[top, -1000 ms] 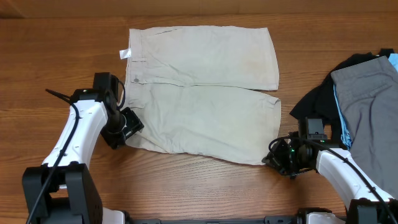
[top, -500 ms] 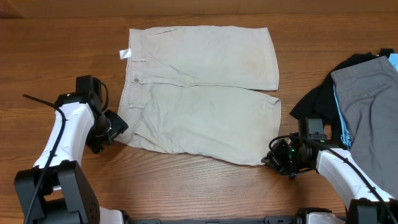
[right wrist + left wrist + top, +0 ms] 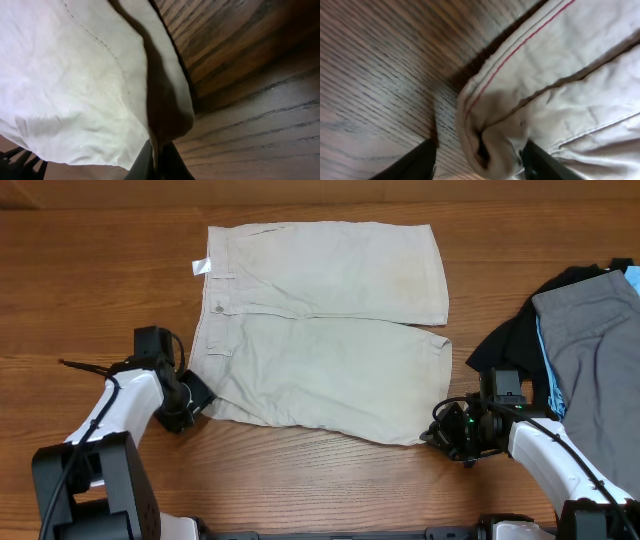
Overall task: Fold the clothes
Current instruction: 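Lift both near corners and fold the legs over toward the waistband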
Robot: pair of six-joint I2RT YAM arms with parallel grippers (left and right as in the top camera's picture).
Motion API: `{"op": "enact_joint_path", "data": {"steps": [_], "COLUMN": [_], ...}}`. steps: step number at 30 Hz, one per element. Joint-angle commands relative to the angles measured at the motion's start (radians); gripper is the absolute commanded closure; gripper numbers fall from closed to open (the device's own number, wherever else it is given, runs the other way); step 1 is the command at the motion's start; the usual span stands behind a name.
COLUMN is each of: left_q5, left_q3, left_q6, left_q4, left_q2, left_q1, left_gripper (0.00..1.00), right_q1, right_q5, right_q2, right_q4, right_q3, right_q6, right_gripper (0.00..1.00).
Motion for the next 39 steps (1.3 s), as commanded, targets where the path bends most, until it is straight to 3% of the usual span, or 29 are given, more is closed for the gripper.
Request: {"op": "enact_joint_path", "data": {"steps": [1, 4, 6, 11, 16, 21, 27, 31, 39], "left_q5": [0.003, 0.003, 0.003, 0.015, 0.043, 0.116, 0.122, 0.105, 0.115], "left_q3": [-0.019, -0.019, -0.019, -0.005, 0.098, 0.262, 0.488, 0.572, 0.584], "left_q6": [0.007, 0.021, 0.056, 0.112, 0.148, 0.187, 0.187, 0.187, 0.126], "left_q4": [-0.003, -0.003, -0.003, -0.045, -0.207, -0.380, -0.504, -0.472, -0.230], "left_q2": [-0.016, -0.016, -0.016, -0.017, -0.018, -0.076, -0.133, -0.132, -0.132], "left_q1": [-0.001, -0.001, -0.001, -0.001, -0.001, -0.002, -0.002, -0.002, -0.002], "left_gripper": [0.63, 0.86, 0.96, 0.96, 0.96, 0.96, 0.96, 0.96, 0.96], "right_q1": [-0.006, -0.006, -0.006, -0.006, -0.005, -0.005, -0.006, -0.006, -0.005], "right_q5": [-0.001, -0.002, -0.001, -0.001, 0.063, 0.170, 0.229, 0.230, 0.193], "right_q2": [-0.013, -0.013, -0.013, -0.013, -0.013, -0.013, -0.002, 0.085, 0.244], "right_q4": [0.004, 0.007, 0.005, -0.076, -0.243, -0.383, -0.391, -0.364, -0.244], "right_q3": [0.003, 0.003, 0.007, 0.091, 0.285, 0.516, 0.723, 0.840, 0.997], "right_q6": [0.005, 0.005, 0.003, -0.009, -0.089, -0.162, -0.207, -0.211, -0.237], "right_gripper": [0.96, 0.96, 0.96, 0.96, 0.96, 0.96, 0.96, 0.96, 0.96]}}
